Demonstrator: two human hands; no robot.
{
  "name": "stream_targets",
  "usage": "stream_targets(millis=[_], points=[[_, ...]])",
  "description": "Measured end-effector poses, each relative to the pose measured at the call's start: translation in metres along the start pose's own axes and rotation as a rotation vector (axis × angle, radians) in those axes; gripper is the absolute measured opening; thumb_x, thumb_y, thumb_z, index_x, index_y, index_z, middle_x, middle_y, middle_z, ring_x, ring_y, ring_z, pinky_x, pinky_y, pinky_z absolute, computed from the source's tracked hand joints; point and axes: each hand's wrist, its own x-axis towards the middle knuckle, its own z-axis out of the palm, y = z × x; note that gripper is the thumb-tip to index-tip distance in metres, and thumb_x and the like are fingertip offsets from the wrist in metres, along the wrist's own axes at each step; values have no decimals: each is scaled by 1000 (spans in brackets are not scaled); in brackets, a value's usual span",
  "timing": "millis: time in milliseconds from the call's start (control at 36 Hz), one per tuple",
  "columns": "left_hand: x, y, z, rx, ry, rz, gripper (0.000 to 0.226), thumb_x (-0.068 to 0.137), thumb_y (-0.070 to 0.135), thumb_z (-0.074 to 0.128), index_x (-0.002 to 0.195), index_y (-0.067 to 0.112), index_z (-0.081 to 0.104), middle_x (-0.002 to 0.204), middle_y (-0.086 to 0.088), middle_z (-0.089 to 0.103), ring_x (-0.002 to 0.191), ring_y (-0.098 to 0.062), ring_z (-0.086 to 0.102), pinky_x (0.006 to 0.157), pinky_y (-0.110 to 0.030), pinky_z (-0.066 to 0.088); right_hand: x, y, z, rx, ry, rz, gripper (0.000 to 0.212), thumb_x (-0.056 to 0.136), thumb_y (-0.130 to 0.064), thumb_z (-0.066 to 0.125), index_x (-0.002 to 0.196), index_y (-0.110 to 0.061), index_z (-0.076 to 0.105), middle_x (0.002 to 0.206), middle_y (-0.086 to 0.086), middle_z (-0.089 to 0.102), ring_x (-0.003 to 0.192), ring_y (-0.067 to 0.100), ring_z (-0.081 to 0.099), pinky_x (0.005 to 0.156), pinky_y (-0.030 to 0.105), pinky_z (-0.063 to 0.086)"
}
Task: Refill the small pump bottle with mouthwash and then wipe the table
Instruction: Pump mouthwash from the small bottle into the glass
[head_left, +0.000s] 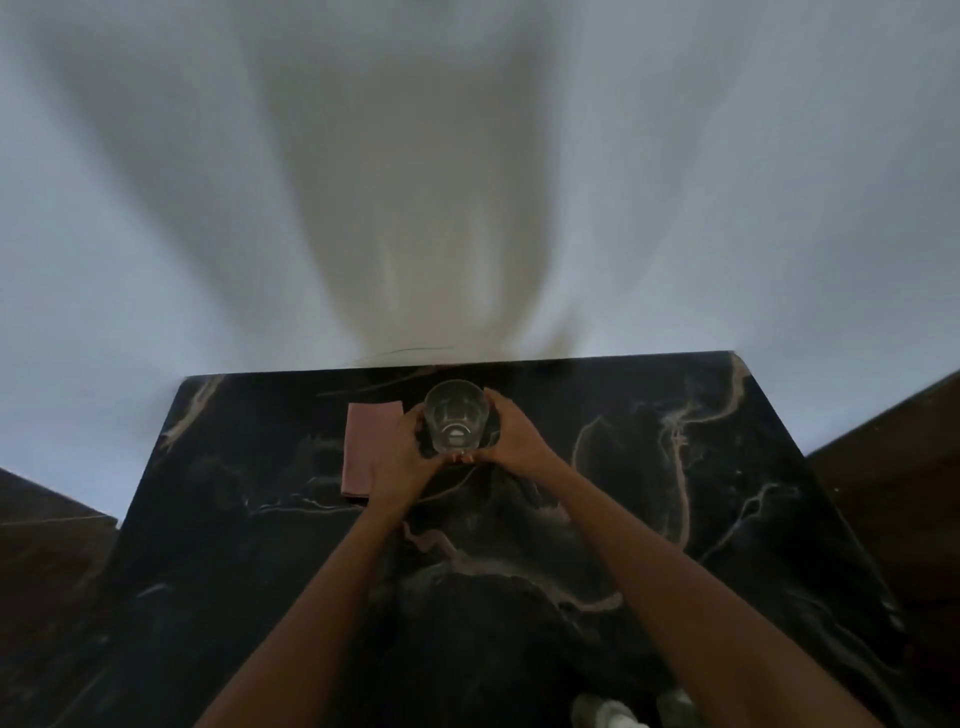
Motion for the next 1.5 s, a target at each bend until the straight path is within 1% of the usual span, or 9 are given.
stream_targets(millis=[83,222,528,722,944,1083,1194,1250,1500], points=[[0,10,8,-243,-17,-49,68,74,21,72,131,9,38,128,-12,53,120,-25,49,105,-40,37,9,5,6,1,-1,28,103,58,-21,85,140,-9,23,144,14,35,132,24,33,110,34,26],[12,3,10,-229,-49,9,60,72,24,74,123,14,46,118,-9,59,109,-16,53,98,-29,37,18,9,9,37,-23,41,100,62,-21,83,141,-11,22,142,12,38,130,23,37,110,38,30],[16,4,9,-217,-73,14,68,74,24,72,132,11,41,122,-8,57,114,-20,51,92,-20,31,20,9,8,41,26,-64,74,64,-15,81,127,-10,42,120,11,58,104,10,53,92,17,40],[-3,8,8,-375,-68,-22,61,73,15,73,127,9,43,122,-10,55,110,-11,48,91,-15,33,5,-2,3,-27,5,-76,69,61,-27,83,119,-15,47,113,6,62,102,15,59,94,34,48],[-41,12,-2,-336,-112,-15,61,68,24,76,120,16,46,120,-4,53,115,-20,49,101,-36,38,-46,-20,-2,-18,-38,-99,66,64,-28,80,118,-12,47,115,7,60,104,15,58,95,33,47],[-85,22,-8,-483,-141,17,60,65,8,77,109,26,39,107,7,49,103,-9,49,84,-17,40,-84,-26,0,-72,-41,-104,68,63,-25,82,119,-10,47,116,9,60,104,16,58,94,34,48],[-114,22,-12,-528,-141,6,60,52,24,84,99,35,49,99,19,55,91,7,55,74,-7,43,-114,-29,0,-103,-73,-70,64,65,-30,79,118,-12,47,115,7,60,103,18,59,93,41,49],[-129,25,-13,-518,-131,15,60,56,17,84,100,35,48,93,25,51,84,16,50,66,-1,41,-128,-30,2,-176,-72,-76,66,64,-34,79,117,-12,47,114,7,61,102,19,59,91,42,50],[-191,26,-15,-528,-146,7,66,58,6,80,110,28,46,89,24,52,80,17,50,64,4,40,-186,-42,8,-293,-133,-57,67,63,-27,81,116,-8,44,113,9,60,98,17,60,85,28,51]])
